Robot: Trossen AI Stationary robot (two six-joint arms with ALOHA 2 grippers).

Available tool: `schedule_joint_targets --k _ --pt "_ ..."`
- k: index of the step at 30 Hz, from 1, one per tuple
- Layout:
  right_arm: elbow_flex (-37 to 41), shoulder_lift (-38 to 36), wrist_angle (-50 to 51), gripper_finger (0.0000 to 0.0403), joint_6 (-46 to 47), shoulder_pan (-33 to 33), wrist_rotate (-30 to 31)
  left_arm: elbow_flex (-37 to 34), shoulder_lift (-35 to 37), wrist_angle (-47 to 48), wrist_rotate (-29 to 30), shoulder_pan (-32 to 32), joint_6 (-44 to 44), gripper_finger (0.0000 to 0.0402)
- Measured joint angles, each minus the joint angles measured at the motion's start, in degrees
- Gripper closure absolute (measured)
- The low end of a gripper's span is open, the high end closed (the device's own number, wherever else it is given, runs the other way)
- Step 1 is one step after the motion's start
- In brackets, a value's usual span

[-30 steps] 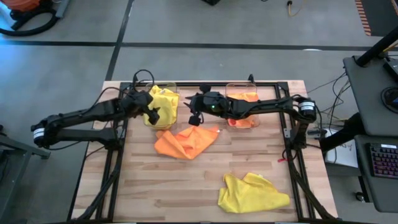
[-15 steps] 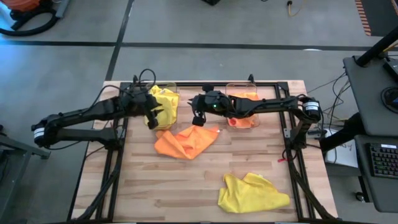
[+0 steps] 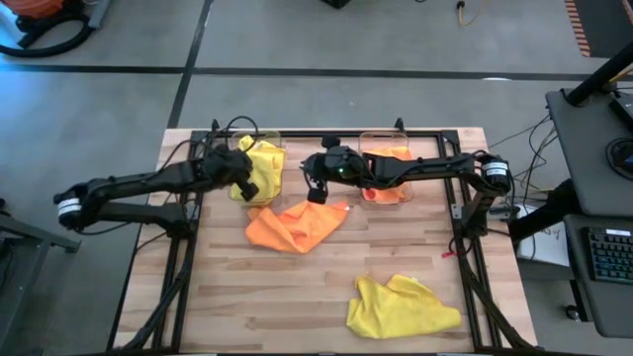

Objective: Sort microfiber towel by color & place in baskets
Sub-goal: Put the yellow microfiber cloth into the left transparent bin, then put the orange microfiber cloth into the right transparent bin

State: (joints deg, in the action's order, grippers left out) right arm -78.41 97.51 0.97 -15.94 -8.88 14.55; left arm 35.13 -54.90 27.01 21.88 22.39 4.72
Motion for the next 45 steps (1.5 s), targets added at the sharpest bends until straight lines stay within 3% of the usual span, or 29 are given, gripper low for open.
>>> schedule_joint_targets --k 5,23,32,45 --pt "0.02 0.0 1.36 0.0355 0.49 0.0 0.0 -0.4 -2.33 0.03 2.43 0.07 2.03 0.0401" --pt "0.02 0.0 2.21 0.0355 1.05 -0.01 0.01 -2.21 -10.49 -2.24 2.29 0.22 4.39 0.0402" --pt "0.02 -0.02 2.21 0.0355 1.31 0.0 0.0 -1.74 -8.1 -0.53 2.77 0.22 2.5 0.0402" --pt "0.04 -0.67 3.42 0.0355 1.09 0.13 0.0 5.83 -5.07 7.26 2.7 0.22 0.91 0.0402"
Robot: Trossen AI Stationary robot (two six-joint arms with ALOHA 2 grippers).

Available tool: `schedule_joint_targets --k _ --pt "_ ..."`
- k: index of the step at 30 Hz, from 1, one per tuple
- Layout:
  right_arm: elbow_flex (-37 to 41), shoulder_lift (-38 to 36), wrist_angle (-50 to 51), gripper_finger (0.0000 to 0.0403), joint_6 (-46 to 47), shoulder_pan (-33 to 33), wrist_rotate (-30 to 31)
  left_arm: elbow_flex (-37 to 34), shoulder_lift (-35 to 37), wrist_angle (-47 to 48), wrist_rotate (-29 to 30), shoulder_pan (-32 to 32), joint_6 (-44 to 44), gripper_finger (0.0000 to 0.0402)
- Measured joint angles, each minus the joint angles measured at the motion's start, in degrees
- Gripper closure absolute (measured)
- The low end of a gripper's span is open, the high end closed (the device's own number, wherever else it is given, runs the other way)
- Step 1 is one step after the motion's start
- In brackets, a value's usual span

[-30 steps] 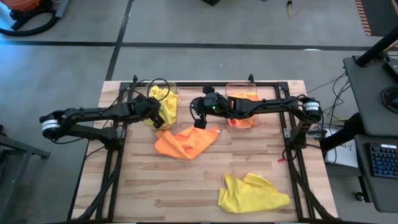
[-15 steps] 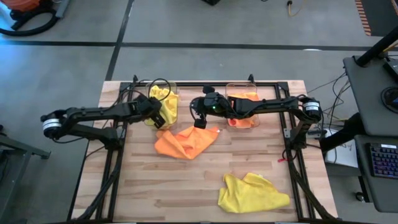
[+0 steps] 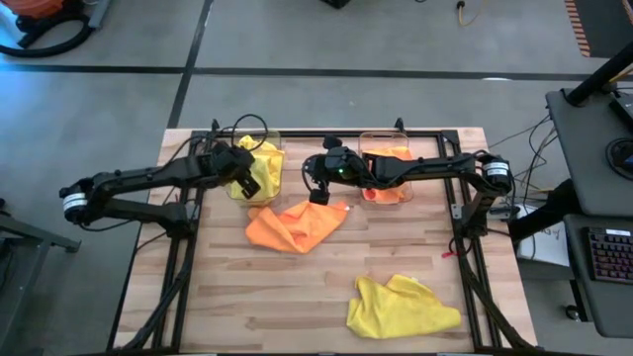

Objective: Sort microfiber towel by color & place in baskets
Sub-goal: Put the orange microfiber cloth into the right transparent bin

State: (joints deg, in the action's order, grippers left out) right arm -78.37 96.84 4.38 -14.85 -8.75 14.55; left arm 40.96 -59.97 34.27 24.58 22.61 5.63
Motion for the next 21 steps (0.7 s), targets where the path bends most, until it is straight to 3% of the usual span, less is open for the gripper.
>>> schedule_joint_targets --k 9,21 --pt "0.18 -3.61 11.78 0.0355 4.59 4.12 -0.02 4.4 3.28 0.22 0.0 -2.92 5.83 0.0401" --pt "2.27 -3.07 15.7 0.0355 11.05 13.5 -0.08 2.7 10.85 -11.34 0.03 -21.21 6.06 0.0401"
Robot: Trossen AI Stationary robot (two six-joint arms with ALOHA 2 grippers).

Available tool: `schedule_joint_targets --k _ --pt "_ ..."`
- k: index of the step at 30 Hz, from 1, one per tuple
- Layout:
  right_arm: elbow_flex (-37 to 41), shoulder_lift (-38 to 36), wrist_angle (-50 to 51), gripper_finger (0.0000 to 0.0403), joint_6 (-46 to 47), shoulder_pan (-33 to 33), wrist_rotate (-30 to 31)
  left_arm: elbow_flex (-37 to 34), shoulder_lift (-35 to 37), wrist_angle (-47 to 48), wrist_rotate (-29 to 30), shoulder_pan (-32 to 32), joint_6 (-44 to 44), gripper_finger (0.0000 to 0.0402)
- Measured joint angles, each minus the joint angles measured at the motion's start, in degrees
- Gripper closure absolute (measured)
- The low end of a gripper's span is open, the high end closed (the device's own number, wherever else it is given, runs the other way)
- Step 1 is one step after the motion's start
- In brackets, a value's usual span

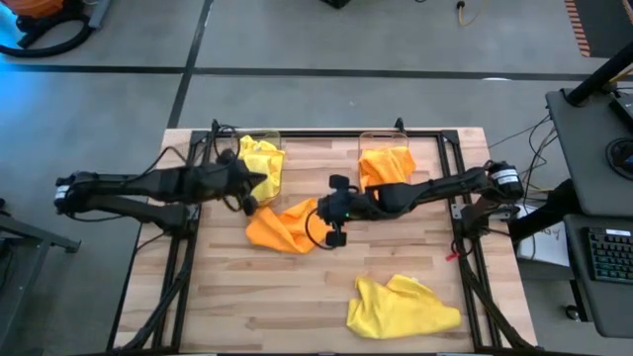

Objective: Sort microfiber towel by color & place in baskets
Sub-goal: Put the orange microfiber cloth into the right transparent bin

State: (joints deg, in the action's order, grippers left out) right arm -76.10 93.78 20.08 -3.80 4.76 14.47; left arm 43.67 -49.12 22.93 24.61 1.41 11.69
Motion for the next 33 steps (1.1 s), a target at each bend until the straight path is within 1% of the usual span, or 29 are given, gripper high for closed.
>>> schedule_joint_targets --k 4,6,8,11,14,19,25,33 --pt "1.23 0.0 -1.01 0.0355 4.43 1.72 0.01 -1.1 -0.42 -3.75 2.37 -6.13 1.98 0.0401" --pt "1.66 0.0 -1.48 0.0354 5.35 2.6 0.06 -2.22 -0.95 -4.87 4.29 -8.75 2.92 0.0401" --pt "2.11 0.0 -1.81 0.0348 5.72 3.47 0.22 -3.5 -1.57 -7.28 5.0 -10.97 3.37 0.0401" --pt "2.61 0.04 -2.5 0.033 7.04 4.72 0.3 -4.86 -2.52 -8.72 5.15 -13.45 4.6 0.0401" --pt "3.53 0.04 -3.65 0.0301 6.96 5.69 0.39 -5.75 -3.67 -9.83 5.52 -15.44 6.01 0.0401" --pt "6.54 0.04 -8.42 0.0252 4.88 6.51 0.52 -6.04 -5.96 -11.97 5.54 -17.48 7.62 0.0401" --pt "11.06 0.07 -16.22 0.0209 7.04 6.5 0.53 -5.87 -7.96 -11.95 5.54 -17.77 8.38 0.0401" --pt "18.01 0.18 -30.1 0.0202 10.37 6.45 0.54 -5.87 -8.97 -12.87 6.31 -17.77 8.3 0.0402"
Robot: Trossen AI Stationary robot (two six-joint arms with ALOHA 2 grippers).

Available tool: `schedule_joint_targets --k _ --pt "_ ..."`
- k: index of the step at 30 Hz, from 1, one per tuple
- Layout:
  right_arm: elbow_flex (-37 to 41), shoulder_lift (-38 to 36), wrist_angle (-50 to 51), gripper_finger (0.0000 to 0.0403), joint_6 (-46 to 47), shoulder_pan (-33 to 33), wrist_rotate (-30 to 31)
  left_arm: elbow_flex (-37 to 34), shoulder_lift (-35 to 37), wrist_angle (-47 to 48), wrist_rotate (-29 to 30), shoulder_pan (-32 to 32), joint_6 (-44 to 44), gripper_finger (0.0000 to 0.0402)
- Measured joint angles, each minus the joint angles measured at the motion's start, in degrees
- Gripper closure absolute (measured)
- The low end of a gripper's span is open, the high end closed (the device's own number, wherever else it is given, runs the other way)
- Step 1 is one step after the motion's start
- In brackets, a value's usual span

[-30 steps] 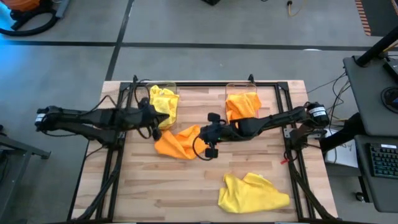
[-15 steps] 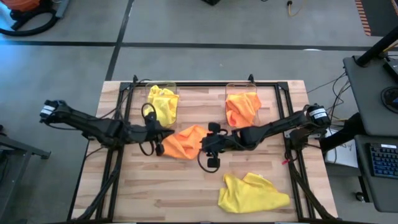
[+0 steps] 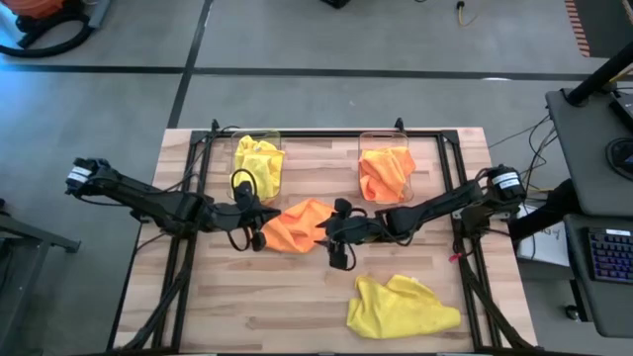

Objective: Sort microfiber towel by color & place in baskets
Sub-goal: Put the orange microfiber cloth into the right transparent bin

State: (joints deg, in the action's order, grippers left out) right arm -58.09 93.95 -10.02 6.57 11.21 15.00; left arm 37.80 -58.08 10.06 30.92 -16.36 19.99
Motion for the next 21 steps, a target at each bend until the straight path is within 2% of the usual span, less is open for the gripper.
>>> schedule_joint_targets --k 6,11,21 --pt "0.16 4.44 -7.06 0.0202 0.28 -0.15 0.1 0.0 0.04 -0.54 0.11 0.0 -0.42 0.0401" --pt "-4.09 9.36 -6.55 0.0202 -0.38 -0.53 3.44 0.0 0.07 -0.61 0.11 0.0 -0.42 0.0402" --pt "-11.03 16.53 1.26 0.0202 5.41 -2.32 4.35 0.0 0.03 -0.44 0.1 0.0 -0.39 0.0402"
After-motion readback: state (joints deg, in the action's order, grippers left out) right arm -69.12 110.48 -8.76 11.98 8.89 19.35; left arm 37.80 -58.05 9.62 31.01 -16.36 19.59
